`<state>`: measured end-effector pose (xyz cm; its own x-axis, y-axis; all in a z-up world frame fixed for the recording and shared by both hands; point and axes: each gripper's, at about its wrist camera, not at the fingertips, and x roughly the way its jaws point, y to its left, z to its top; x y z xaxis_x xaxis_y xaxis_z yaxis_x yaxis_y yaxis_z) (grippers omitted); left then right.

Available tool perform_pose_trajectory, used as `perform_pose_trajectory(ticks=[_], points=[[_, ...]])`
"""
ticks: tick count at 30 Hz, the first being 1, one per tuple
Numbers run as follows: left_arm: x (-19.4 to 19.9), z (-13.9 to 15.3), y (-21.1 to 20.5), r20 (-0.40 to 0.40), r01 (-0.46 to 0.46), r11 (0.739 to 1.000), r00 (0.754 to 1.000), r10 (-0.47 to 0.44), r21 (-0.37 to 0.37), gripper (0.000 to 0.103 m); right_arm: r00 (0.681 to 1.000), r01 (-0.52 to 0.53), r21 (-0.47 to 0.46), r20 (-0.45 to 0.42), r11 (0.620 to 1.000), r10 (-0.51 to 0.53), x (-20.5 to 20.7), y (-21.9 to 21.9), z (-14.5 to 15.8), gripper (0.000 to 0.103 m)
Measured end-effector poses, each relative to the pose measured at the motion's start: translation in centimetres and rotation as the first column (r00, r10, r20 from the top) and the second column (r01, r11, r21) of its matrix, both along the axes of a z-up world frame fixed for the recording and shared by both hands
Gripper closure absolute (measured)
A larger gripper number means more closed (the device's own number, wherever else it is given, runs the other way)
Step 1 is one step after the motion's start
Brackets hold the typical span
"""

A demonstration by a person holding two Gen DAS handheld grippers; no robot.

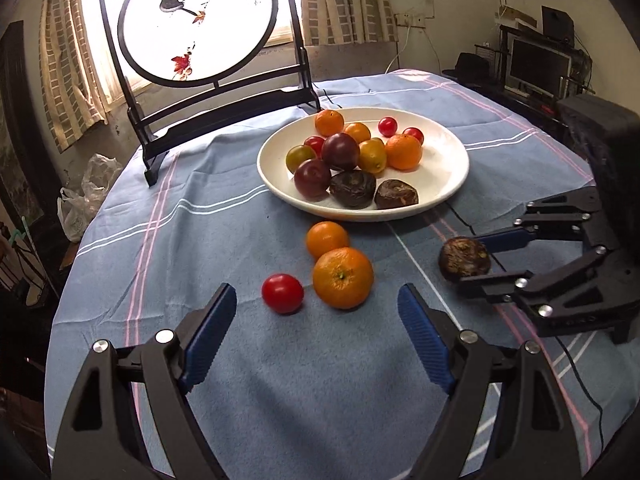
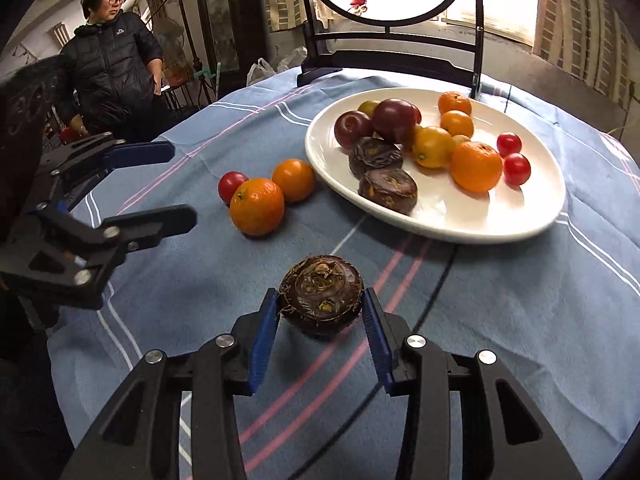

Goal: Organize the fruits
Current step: 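Grasp a dark brown fruit with the right tool while the left tool grasps a large orange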

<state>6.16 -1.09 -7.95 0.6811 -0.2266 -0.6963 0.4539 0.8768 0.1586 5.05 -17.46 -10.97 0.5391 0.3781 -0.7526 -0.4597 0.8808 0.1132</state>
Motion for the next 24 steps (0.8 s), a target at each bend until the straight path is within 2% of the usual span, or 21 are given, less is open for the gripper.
perform_pose_trajectory(ticks=[4,11,13,14,15,19,24], points=[[1.2,-1.0,-2.6,0.008,0.033,0.997,0.999,-0.033,0.063,0.031,1.000,0.022,0.031,-0.018,0.999,-0.022,-0.3,-1.1,-0.4,0.060],[3.1,-2.3,-4.1,-0.021,0.027,0.994,0.999,-0.025,0.103,0.032,1.000,-0.001,0.047,-0.007,0.999,0.001,-0.5,-0.9,-0.1,0.060],[3.3,-2.9,-4.2,-0.033,0.028,0.993,0.999,-0.025,0.113,0.040,1.000,-0.007,0.038,-0.001,0.999,0.007,-0.5,-0.7,-0.1,0.060],[3.5,-3.2,-4.3,-0.051,0.030,0.993,0.998,-0.024,0.117,0.056,1.000,-0.007,0.036,-0.002,0.999,0.007,-0.5,-0.7,-0.2,0.060],[3.5,-3.3,-4.2,-0.044,0.014,0.992,0.999,-0.008,0.127,0.059,1.000,-0.005,0.035,-0.002,0.999,0.005,-0.5,-0.7,-0.2,0.060],[2.7,-2.6,-3.0,-0.065,-0.008,0.998,0.998,0.012,0.058,0.060,1.000,-0.001,0.035,0.001,0.999,0.001,-0.6,-0.6,-0.1,0.060],[0.2,-0.6,-1.9,-0.030,-0.004,1.000,1.000,0.004,-0.007,0.060,1.000,-0.023,0.037,0.003,0.999,0.023,-1.4,0.2,0.1,0.060]])
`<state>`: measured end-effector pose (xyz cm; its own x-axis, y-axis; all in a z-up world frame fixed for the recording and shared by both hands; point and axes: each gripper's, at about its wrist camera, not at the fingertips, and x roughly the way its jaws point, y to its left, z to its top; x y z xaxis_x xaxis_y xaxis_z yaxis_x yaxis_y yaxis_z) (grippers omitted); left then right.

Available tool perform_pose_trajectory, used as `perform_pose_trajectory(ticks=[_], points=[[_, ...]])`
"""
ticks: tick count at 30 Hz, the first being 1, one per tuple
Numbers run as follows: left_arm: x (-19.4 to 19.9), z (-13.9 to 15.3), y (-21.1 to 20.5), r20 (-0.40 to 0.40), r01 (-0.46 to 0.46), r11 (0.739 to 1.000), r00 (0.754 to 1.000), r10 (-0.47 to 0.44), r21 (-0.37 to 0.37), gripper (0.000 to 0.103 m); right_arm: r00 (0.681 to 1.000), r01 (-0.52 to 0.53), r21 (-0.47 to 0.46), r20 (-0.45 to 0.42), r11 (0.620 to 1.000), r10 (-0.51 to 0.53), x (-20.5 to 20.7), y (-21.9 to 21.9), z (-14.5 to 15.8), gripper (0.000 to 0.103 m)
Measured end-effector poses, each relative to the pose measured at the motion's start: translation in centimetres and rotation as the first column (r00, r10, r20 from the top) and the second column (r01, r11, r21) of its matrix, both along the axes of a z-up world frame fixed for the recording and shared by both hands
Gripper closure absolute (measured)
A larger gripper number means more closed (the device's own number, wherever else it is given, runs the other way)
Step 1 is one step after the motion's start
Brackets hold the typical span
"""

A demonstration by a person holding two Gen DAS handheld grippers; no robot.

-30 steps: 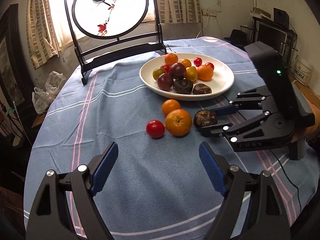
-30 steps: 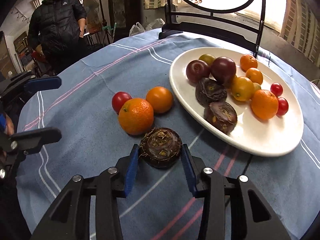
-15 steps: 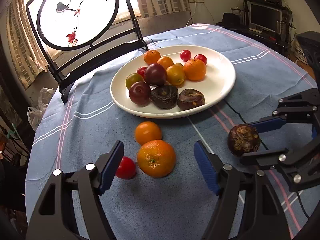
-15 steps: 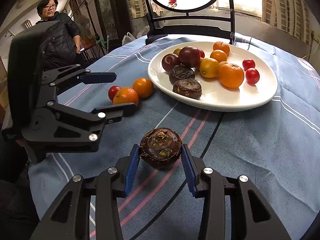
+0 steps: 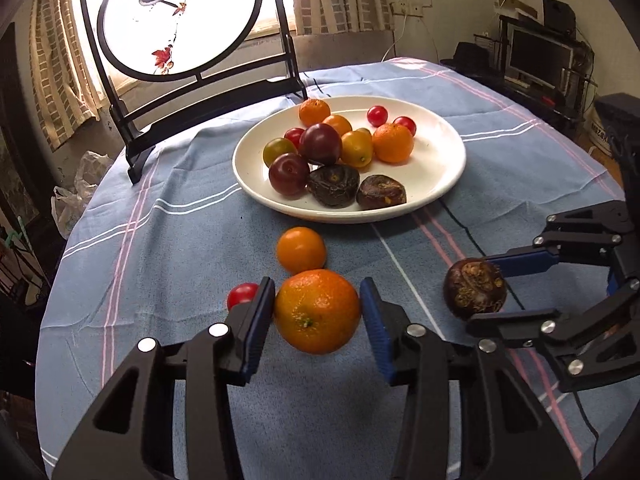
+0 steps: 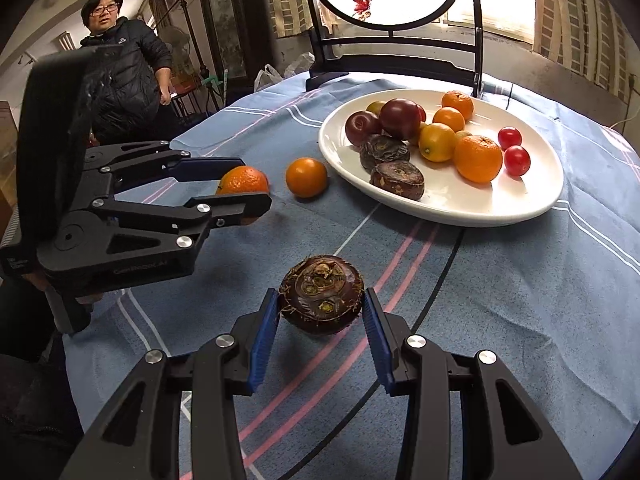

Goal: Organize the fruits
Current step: 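Grasp a dark brown fruit with the right tool while the left tool grasps a large orange, then carry the brown fruit and orange onto the white plate and open both tools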

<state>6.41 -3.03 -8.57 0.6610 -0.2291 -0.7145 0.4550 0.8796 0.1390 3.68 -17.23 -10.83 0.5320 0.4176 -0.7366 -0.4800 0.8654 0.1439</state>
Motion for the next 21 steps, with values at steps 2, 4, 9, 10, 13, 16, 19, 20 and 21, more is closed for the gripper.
perform_pose_trajectory(ticks=[2,4,9,10,13,16,19,20,21], points=[[-0.8,0.7,0.1,0.014,0.005,1.000,1.000,-0.005,-0.013,0.060,1.000,-0.010,0.002,0.000,1.000,0.010,-0.5,0.3,0.1,0.060],[-1.4,1.1,0.0,0.025,0.011,1.000,1.000,-0.011,-0.020,0.060,1.000,-0.009,0.008,0.009,1.000,0.009,-1.0,0.4,0.5,0.060],[-1.4,1.8,-0.3,0.030,0.001,0.999,1.000,0.000,-0.049,0.060,1.000,0.007,0.008,0.025,1.000,-0.007,-1.9,0.3,1.2,0.061],[-1.3,1.9,-0.5,0.028,-0.005,0.999,1.000,0.006,-0.054,0.060,1.000,0.013,0.008,0.028,1.000,-0.013,-2.0,0.1,1.4,0.061],[-0.4,2.4,-1.2,0.017,-0.043,0.997,0.999,0.044,-0.069,0.060,0.998,0.041,0.004,0.050,0.999,-0.041,-1.8,-0.6,2.2,0.060],[0.7,3.0,-2.2,0.031,-0.080,0.994,0.996,0.082,-0.071,0.060,0.994,0.075,0.007,0.084,0.997,-0.075,-1.2,-1.4,3.6,0.060],[1.7,3.9,-3.0,0.051,-0.108,0.991,0.992,0.112,-0.079,0.060,0.986,0.109,0.009,0.126,0.994,-0.109,-0.4,-2.2,5.2,0.060],[2.0,4.2,-3.2,0.054,-0.113,0.990,0.992,0.117,-0.084,0.060,0.983,0.121,0.010,0.136,0.993,-0.121,0.0,-2.5,5.7,0.060],[2.4,4.5,-3.4,0.063,-0.122,0.989,0.990,0.127,-0.083,0.060,0.980,0.137,0.011,0.146,0.991,-0.137,0.4,-2.8,6.2,0.060]])
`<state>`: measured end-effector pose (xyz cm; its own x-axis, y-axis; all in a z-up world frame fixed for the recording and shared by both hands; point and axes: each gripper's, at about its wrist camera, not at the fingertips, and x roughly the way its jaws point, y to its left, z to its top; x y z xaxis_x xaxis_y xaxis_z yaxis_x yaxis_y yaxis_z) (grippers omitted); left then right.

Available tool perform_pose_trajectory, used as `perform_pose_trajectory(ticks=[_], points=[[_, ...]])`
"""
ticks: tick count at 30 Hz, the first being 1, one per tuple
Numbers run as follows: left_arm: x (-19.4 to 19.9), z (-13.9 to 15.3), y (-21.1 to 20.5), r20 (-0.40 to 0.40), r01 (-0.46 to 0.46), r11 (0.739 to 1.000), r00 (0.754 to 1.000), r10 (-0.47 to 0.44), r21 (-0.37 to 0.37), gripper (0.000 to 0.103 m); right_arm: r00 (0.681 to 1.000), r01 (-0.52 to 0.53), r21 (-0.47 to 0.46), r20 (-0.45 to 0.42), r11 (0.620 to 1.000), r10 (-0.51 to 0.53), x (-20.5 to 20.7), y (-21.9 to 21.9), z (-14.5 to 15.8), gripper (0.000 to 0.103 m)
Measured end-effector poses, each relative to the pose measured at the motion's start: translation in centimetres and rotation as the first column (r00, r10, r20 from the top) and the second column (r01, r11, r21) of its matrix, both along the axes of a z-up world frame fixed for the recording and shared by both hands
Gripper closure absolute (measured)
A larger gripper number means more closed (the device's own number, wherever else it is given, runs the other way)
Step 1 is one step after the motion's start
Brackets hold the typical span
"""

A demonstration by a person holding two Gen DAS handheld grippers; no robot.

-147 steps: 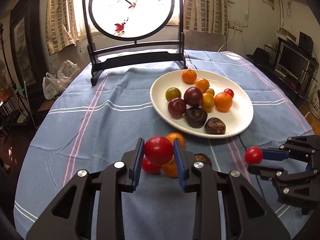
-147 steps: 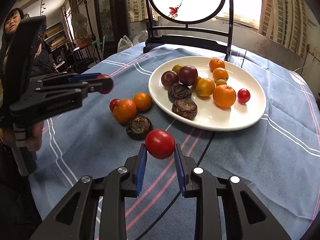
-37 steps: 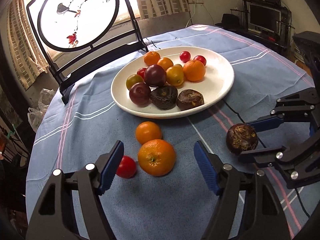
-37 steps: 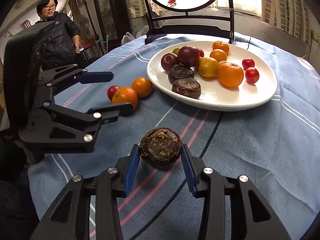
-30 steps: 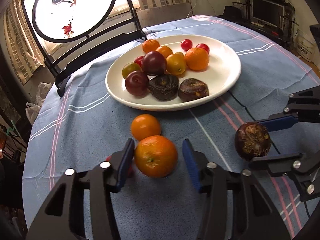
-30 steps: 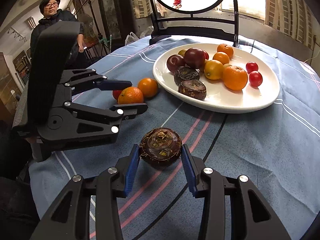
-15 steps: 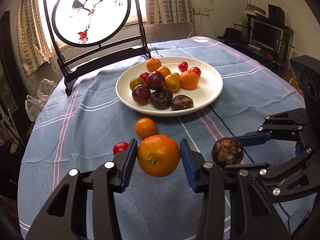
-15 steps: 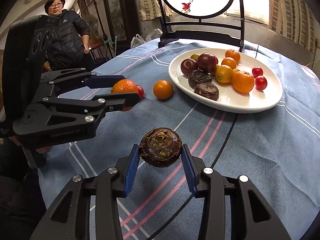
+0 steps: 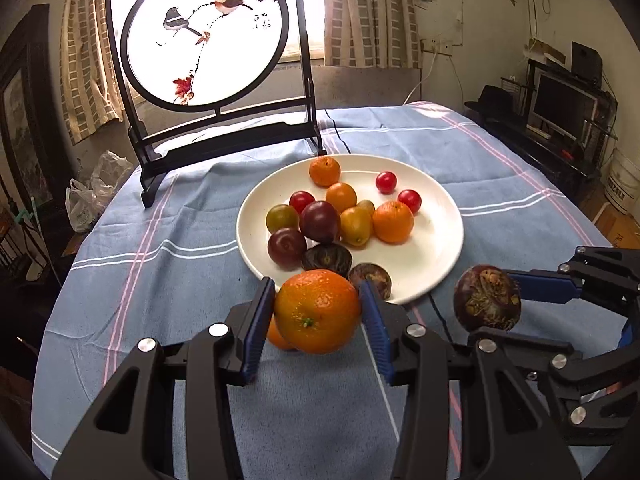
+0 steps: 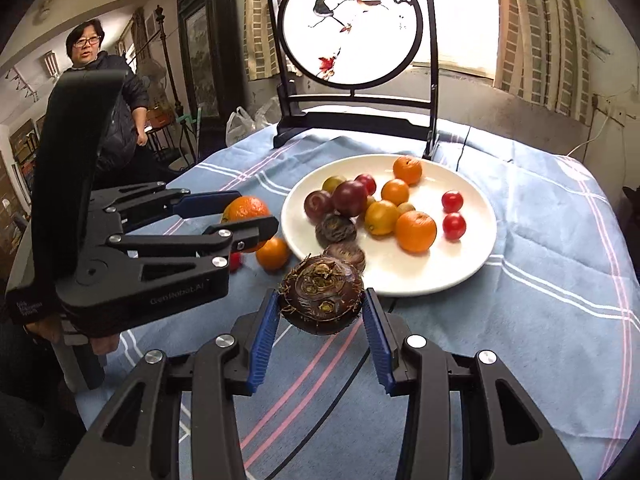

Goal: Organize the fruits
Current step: 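Carry the brown fruit and orange onto the white plate and open both tools, then grasp an orange with the right tool while the left tool grasps a red tomato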

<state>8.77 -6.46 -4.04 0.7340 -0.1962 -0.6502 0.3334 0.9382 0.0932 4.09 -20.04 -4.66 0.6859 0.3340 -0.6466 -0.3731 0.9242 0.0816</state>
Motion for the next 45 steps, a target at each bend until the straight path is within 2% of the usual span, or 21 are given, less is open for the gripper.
perform_pose_trajectory(ticks=[9,17,24,30,31,32,33,35,37,41,43,45], points=[[2.2,1.5,-1.2,0.038,-0.020,0.999,0.999,0.019,0.031,0.060,0.998,0.066,-0.002,0.025,0.998,-0.066,3.5,-1.4,1.7,0.060],[3.0,0.5,0.5,0.019,-0.017,0.999,1.000,0.016,0.052,0.060,0.997,0.071,-0.029,-0.013,0.997,-0.072,3.8,-2.4,0.0,0.060],[8.9,0.8,-1.5,-0.049,-0.014,1.000,0.999,0.014,0.004,0.060,0.991,0.127,-0.026,-0.032,0.992,-0.128,9.2,-2.7,-0.4,0.060],[13.7,0.3,-3.8,-0.049,-0.045,0.998,0.998,0.047,0.047,0.059,0.981,0.180,-0.060,-0.057,0.982,-0.184,15.1,-2.7,-1.7,0.059],[14.2,0.0,-4.0,-0.054,-0.044,0.997,0.997,0.047,0.057,0.058,0.982,0.173,-0.073,-0.062,0.982,-0.177,15.8,-2.6,-2.0,0.059],[14.6,-0.2,-4.0,-0.048,-0.057,0.996,0.997,0.060,0.068,0.049,0.982,0.177,-0.088,-0.051,0.980,-0.182,16.2,-2.6,-2.2,0.048],[14.9,-0.3,-3.9,-0.039,-0.067,0.995,0.997,0.070,0.071,0.039,0.982,0.181,-0.100,-0.036,0.978,-0.185,16.4,-2.6,-2.3,0.044],[15.1,-0.2,-3.1,-0.042,-0.077,0.996,0.996,0.079,0.047,0.039,0.981,0.189,-0.115,-0.011,0.975,-0.192,16.4,-2.7,-2.1,0.043],[14.8,0.0,-2.0,-0.049,-0.078,0.997,0.996,0.078,0.015,0.039,0.983,0.184,-0.086,-0.012,0.979,-0.185,15.7,-3.2,-1.5,0.043],[12.5,1.3,0.3,-0.013,-0.069,0.998,0.998,0.069,-0.008,0.038,0.990,0.141,-0.065,0.013,0.988,-0.140,12.2,-2.7,-0.2,0.042],[10.7,1.9,1.7,0.009,-0.073,0.997,0.997,0.073,-0.016,0.031,0.995,0.095,-0.064,0.019,0.993,-0.094,9.9,-1.7,0.0,0.041],[8.5,2.3,3.4,0.025,-0.069,0.997,0.997,0.069,-0.034,0.028,0.999,0.041,-0.056,0.006,0.998,-0.041,7.5,-0.3,-0.4,0.041]])
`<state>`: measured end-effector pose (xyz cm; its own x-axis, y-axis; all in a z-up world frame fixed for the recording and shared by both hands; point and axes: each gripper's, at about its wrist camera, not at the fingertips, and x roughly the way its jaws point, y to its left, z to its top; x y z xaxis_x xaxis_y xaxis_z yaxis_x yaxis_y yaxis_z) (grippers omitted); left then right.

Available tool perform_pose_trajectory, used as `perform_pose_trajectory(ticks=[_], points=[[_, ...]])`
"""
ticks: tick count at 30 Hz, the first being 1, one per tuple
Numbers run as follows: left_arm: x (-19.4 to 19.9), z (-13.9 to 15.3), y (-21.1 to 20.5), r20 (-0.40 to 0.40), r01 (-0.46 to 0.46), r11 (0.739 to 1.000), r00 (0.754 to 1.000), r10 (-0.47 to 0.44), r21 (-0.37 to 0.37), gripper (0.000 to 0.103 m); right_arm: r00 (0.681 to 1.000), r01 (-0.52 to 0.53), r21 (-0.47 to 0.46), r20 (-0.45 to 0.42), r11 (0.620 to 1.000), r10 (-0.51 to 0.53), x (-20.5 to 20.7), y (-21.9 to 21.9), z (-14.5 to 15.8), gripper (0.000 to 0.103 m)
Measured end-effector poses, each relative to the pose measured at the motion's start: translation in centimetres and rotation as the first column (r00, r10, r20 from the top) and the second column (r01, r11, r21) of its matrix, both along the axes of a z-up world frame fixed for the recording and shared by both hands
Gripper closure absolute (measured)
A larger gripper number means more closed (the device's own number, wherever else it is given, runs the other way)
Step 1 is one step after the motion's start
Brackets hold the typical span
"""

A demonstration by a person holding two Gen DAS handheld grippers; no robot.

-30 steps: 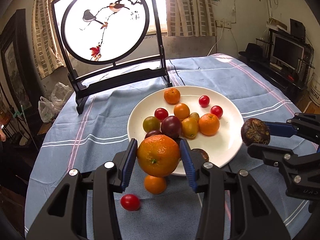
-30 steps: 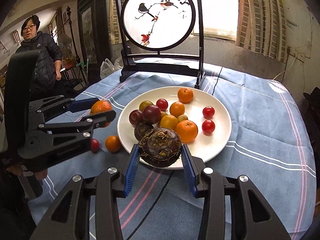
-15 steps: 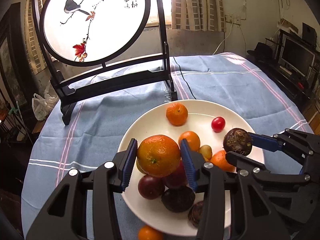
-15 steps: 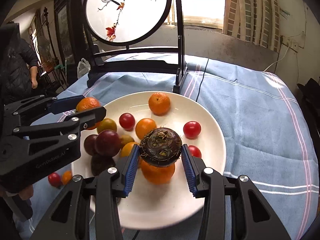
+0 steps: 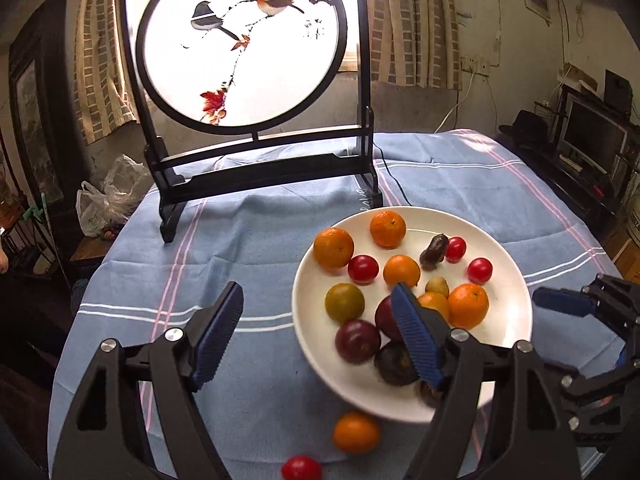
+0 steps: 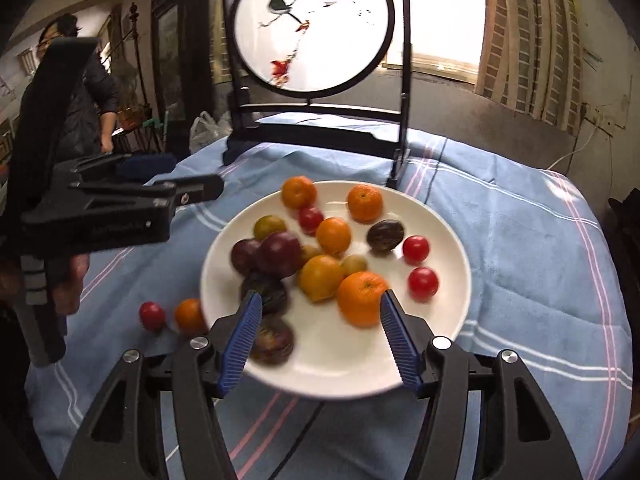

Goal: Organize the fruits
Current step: 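Grasp an orange with the right tool while the left tool grasps a red tomato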

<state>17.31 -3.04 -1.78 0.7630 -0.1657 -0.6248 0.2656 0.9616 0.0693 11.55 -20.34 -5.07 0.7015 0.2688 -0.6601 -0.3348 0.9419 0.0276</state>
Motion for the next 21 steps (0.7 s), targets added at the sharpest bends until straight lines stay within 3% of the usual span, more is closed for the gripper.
perform_pose_trajectory(ticks=[4,8,17,21], points=[[-4.3,-0.6,3.2,0.011,0.005,1.000,1.000,-0.005,0.013,0.028,0.993,-0.106,0.047,-0.055,0.993,0.108,-3.9,3.4,-1.7,0.041],[-7.3,-2.1,6.7,-0.018,-0.019,1.000,1.000,0.020,0.018,0.028,0.980,-0.156,0.032,-0.120,0.987,0.159,-4.6,7.2,-3.8,0.042],[-10.2,-4.4,11.7,-0.051,-0.040,0.998,0.998,0.043,0.055,0.028,0.981,-0.057,0.018,-0.183,0.998,0.060,-0.8,11.1,-6.6,0.043],[-10.4,-4.9,12.1,-0.061,-0.017,0.999,0.998,0.020,0.051,0.028,0.982,-0.012,0.009,-0.187,1.000,0.014,0.6,11.4,-7.1,0.054]])
